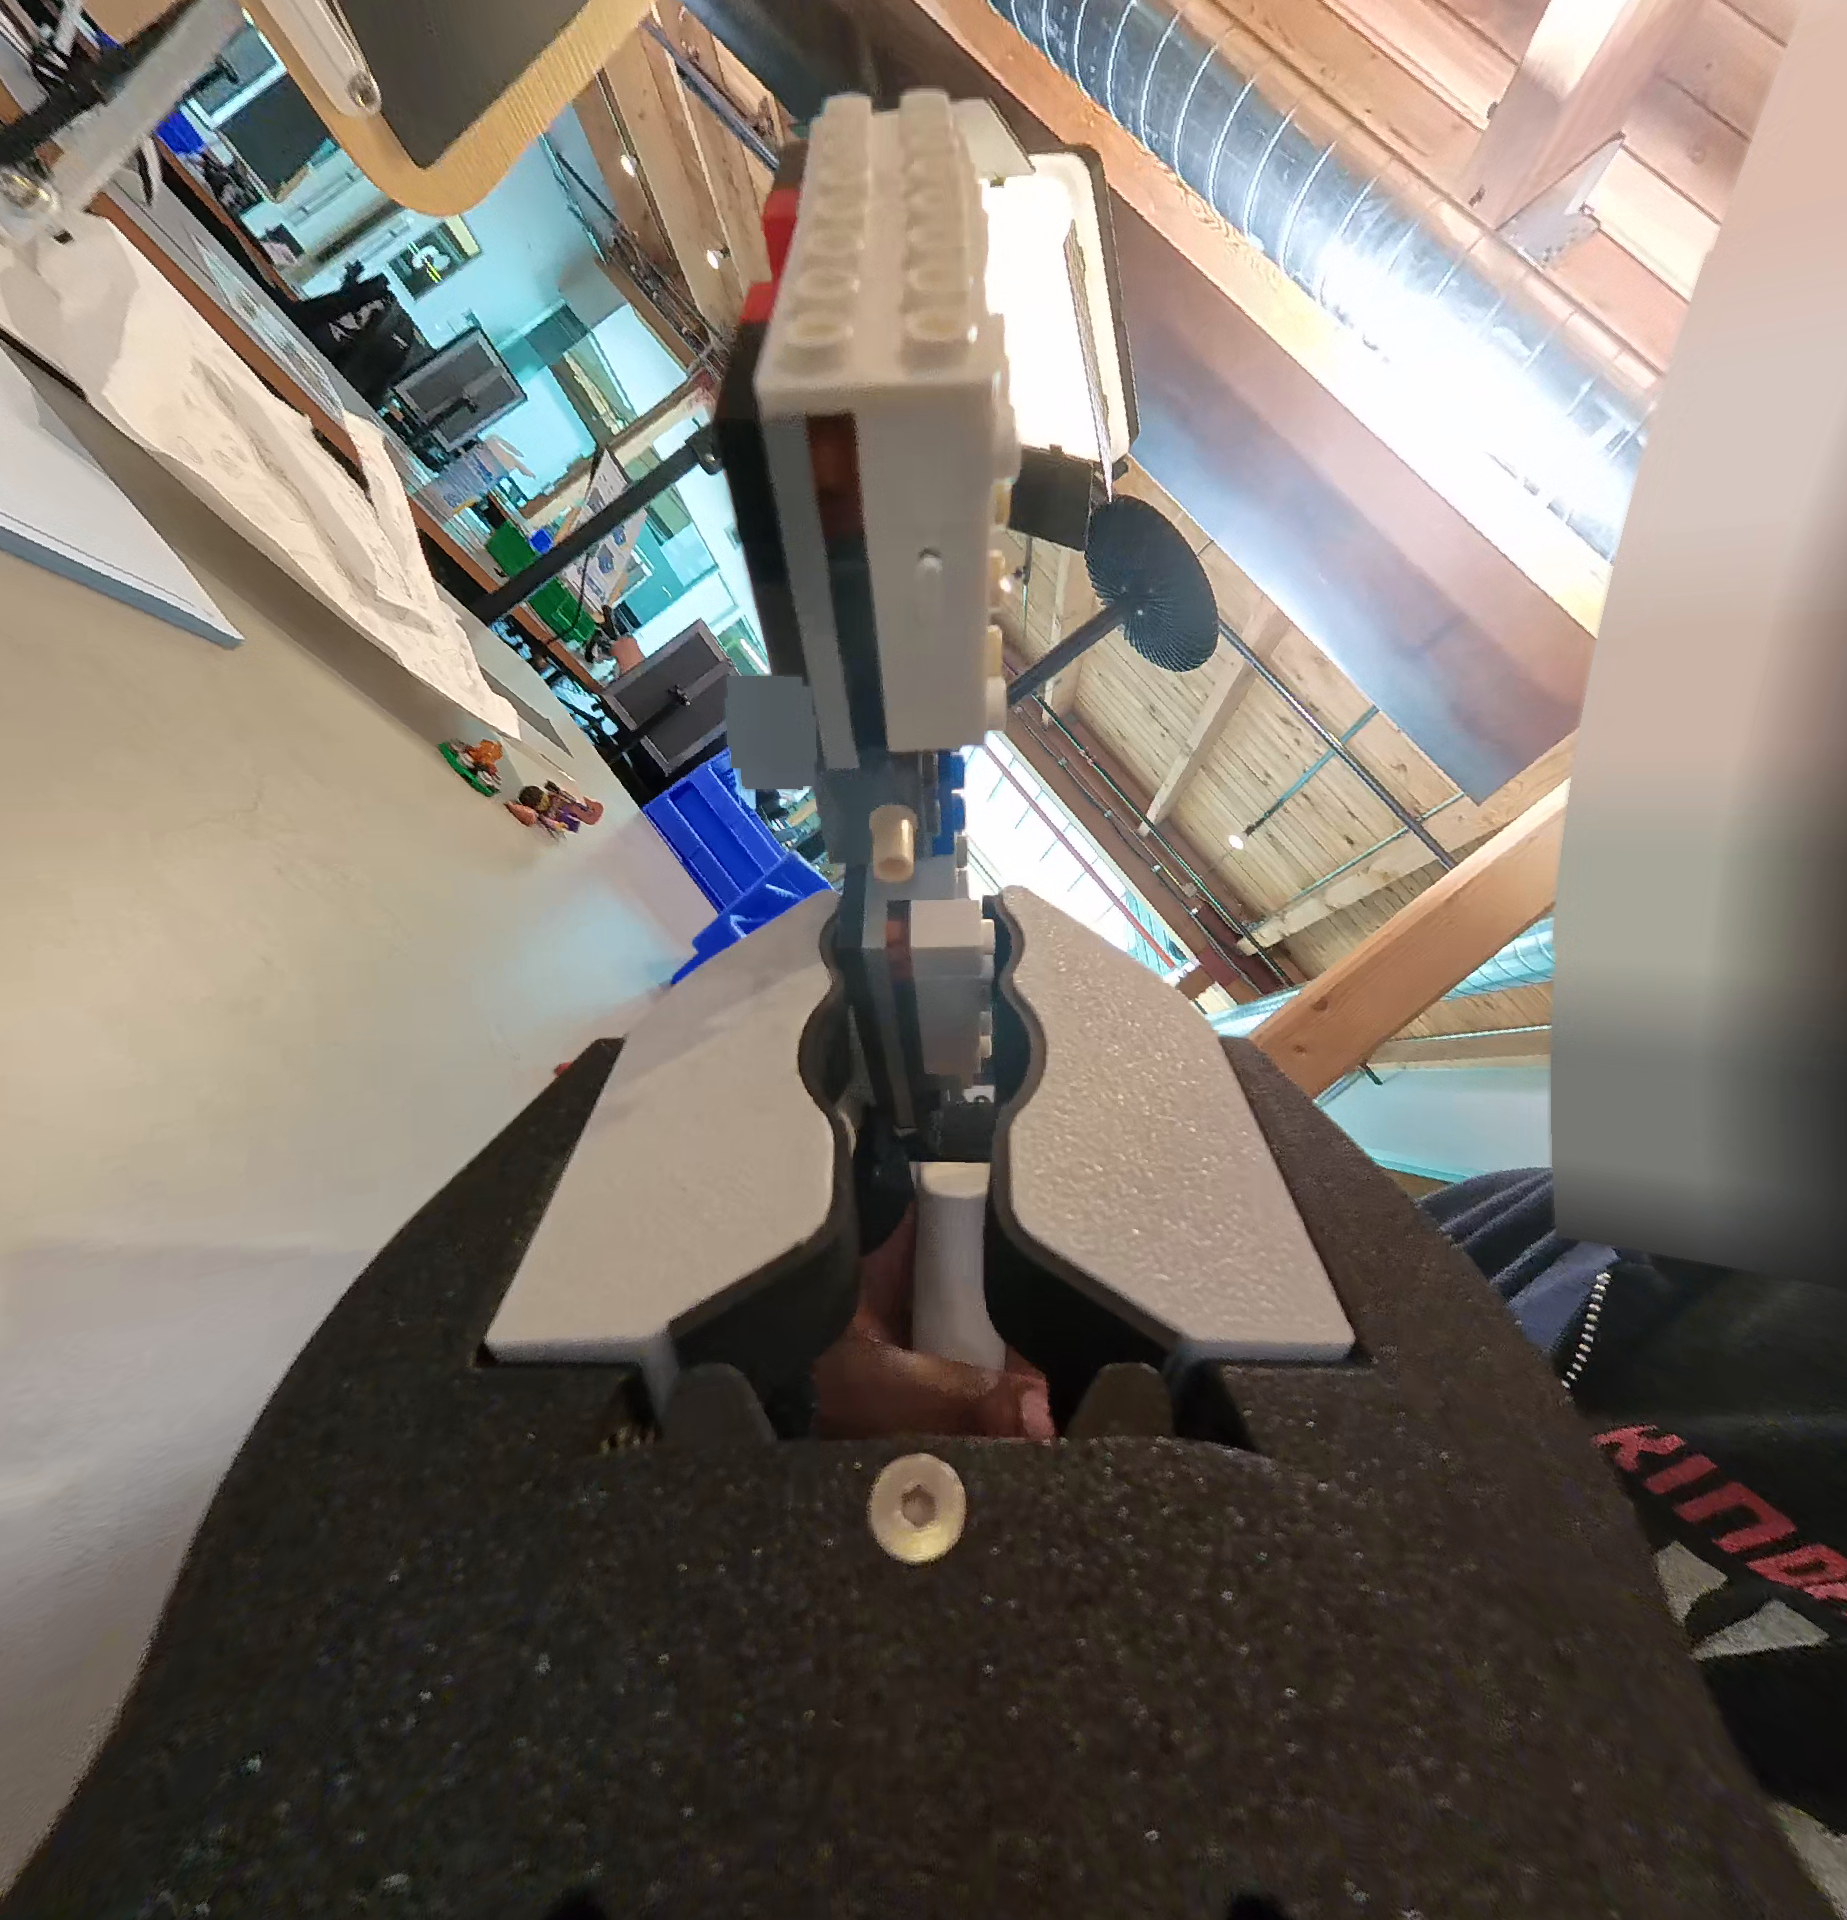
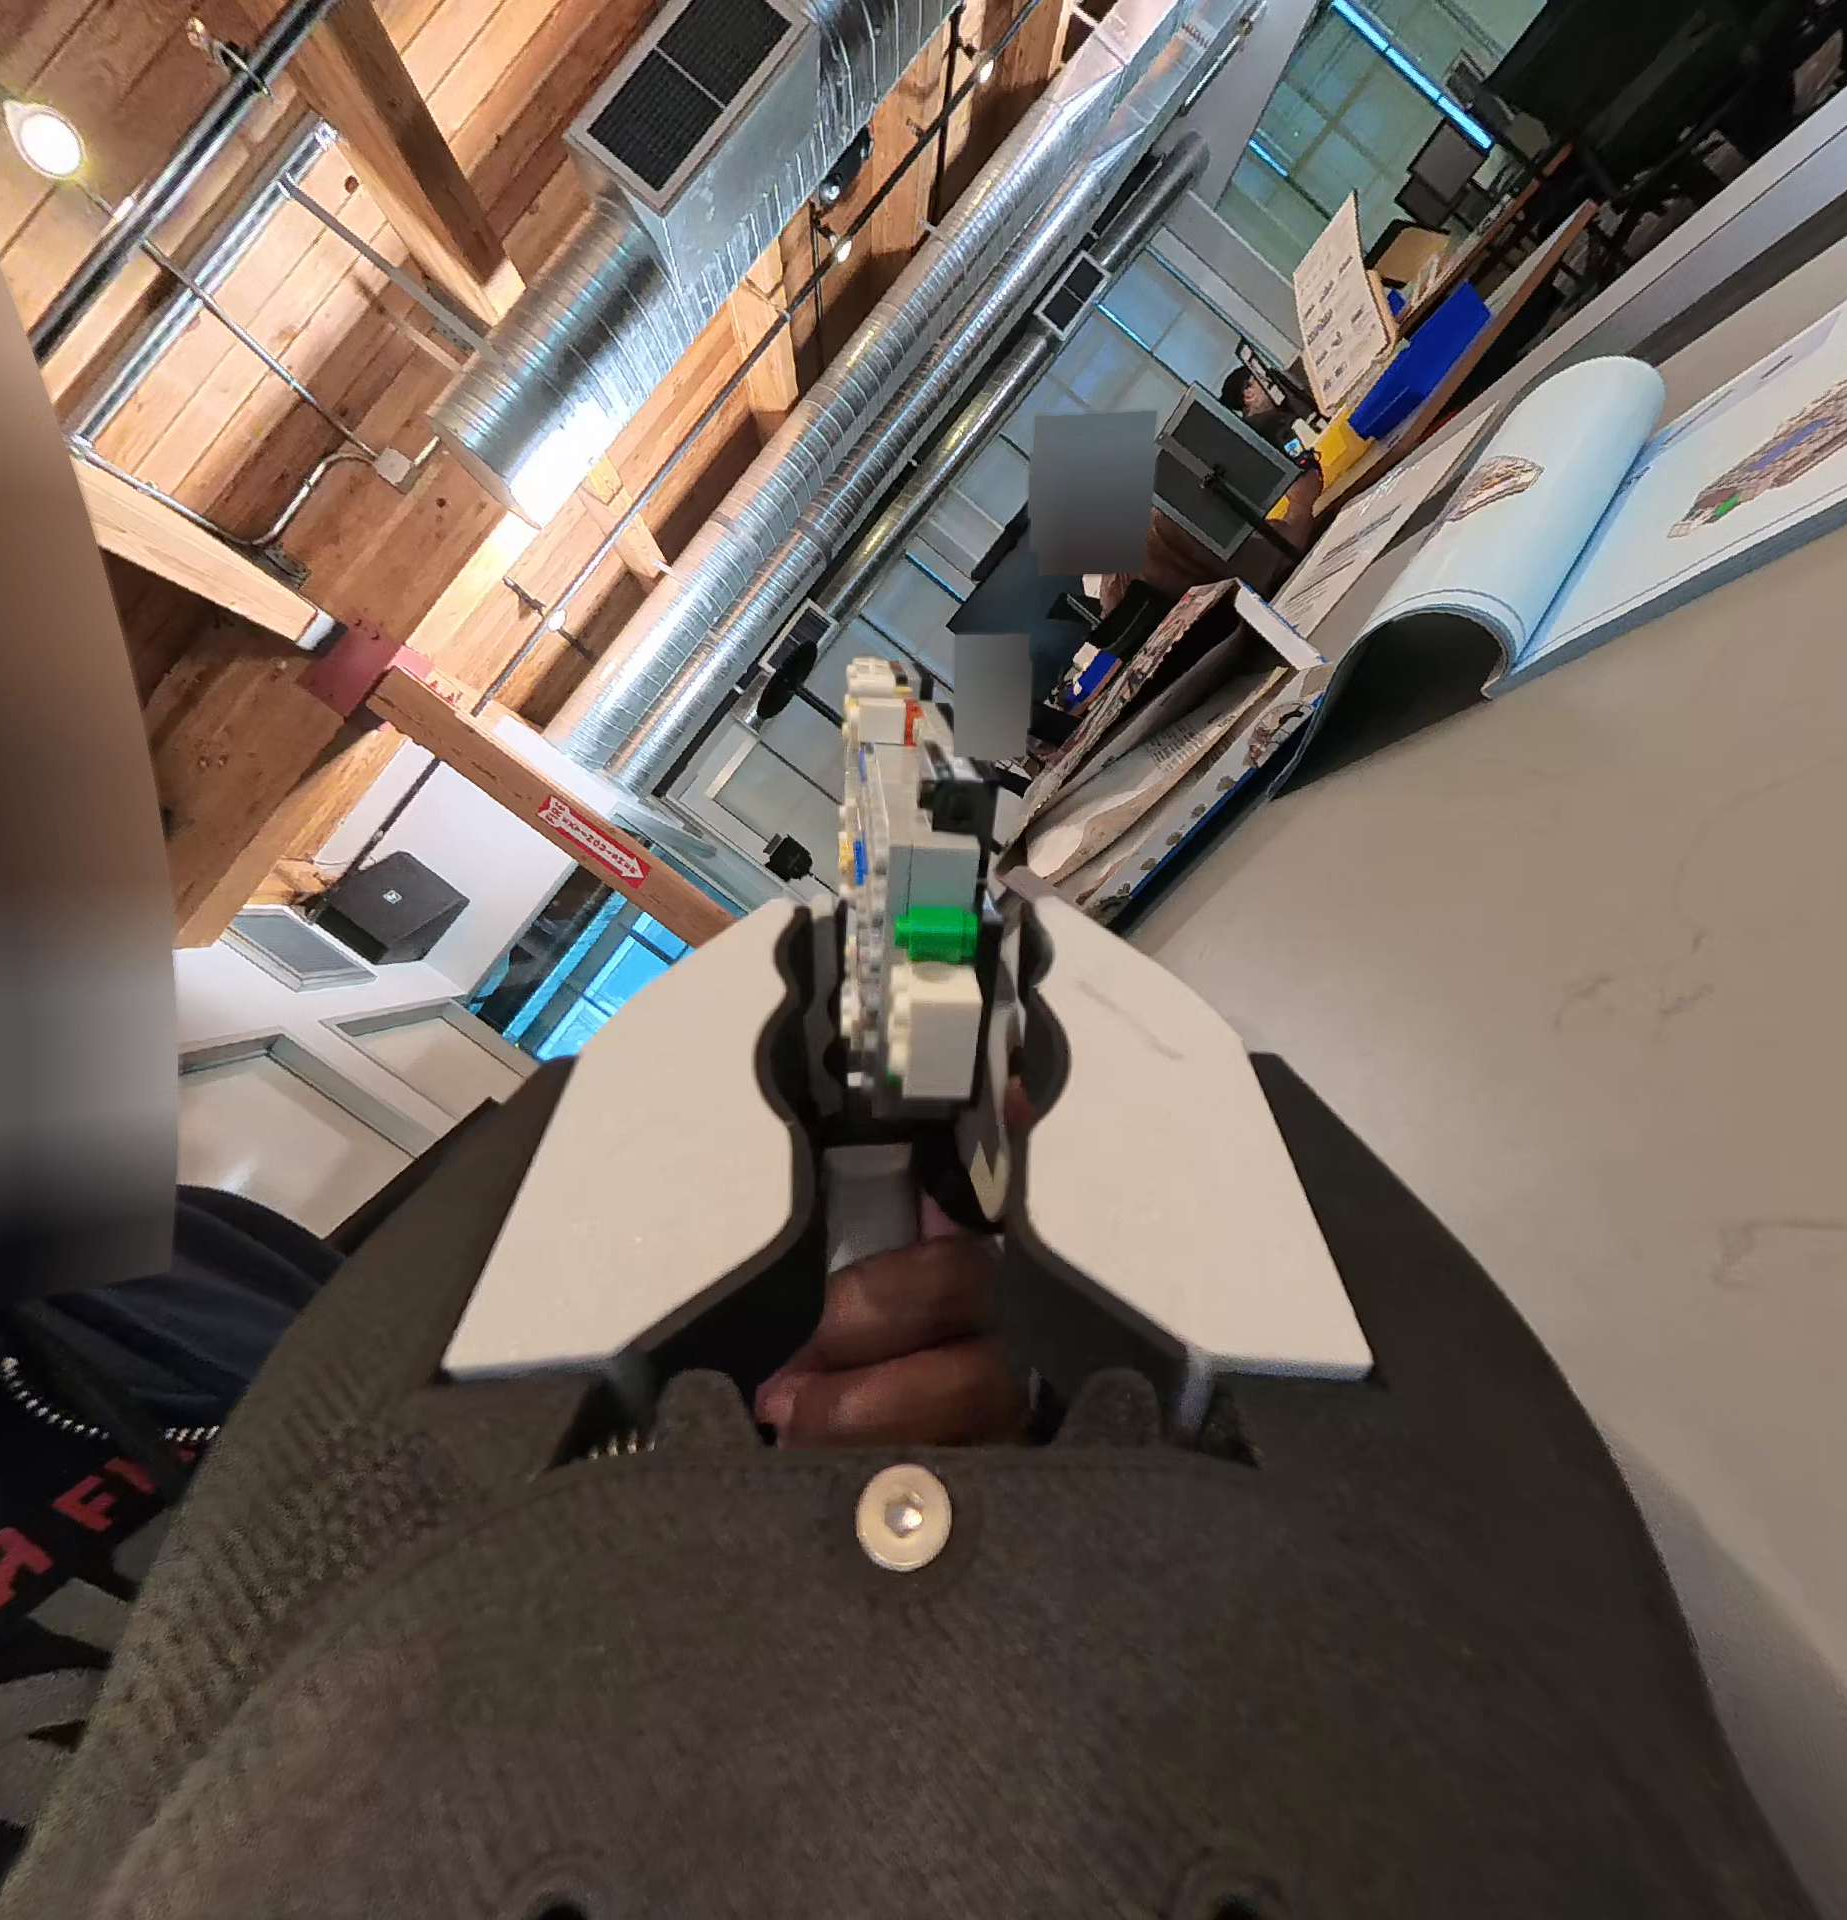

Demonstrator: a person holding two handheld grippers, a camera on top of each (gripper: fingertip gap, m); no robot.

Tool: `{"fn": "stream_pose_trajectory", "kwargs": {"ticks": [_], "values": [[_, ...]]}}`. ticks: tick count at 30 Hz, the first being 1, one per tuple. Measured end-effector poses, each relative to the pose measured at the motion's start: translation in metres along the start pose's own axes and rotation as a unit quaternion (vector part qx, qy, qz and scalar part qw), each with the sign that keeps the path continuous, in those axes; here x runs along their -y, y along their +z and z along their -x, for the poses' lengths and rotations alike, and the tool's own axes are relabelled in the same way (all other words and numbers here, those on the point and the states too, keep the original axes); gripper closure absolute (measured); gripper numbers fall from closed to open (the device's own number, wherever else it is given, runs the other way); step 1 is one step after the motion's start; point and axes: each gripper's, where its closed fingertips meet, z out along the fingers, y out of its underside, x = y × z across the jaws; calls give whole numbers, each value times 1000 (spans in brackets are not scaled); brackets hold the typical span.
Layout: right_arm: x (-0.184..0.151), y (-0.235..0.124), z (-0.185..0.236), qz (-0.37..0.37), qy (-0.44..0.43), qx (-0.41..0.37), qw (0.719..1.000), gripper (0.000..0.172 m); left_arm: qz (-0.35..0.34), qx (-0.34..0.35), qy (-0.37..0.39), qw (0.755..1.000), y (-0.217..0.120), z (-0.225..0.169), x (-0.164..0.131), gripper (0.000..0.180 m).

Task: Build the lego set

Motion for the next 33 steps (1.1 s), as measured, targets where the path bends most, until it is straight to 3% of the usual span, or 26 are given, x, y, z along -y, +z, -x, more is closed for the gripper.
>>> {"fn": "stream_pose_trajectory", "kwargs": {"ticks": [4, 7, 12, 24, 29, 33], "values": [[-4, -3, -3, 23, -26, -19, 999, 128, 2, 10, 41, 999, -2, -1, 3, 158], [-3, -4, -6, 23, -26, -25, 999, 138, 16, 12, 75, 997, 0, -6, -2, 158], [-3, -5, 0, 18, -33, -8, 999, 150, 18, 5, 57, 998, -1, -6, -4, 158], [-2, -5, 1, 16, 0, 14, 1000, 151, 20, 1, 40, 999, 0, -4, -3, 158], [4, -8, -3, 90, -83, 12, 992, 111, 43, -7, 50, 998, -2, -6, 0, 158], [3, -13, -8, 203, -195, -8, 960, 108, 122, 6, 109, 987, -2, -5, -8, 158]]}}
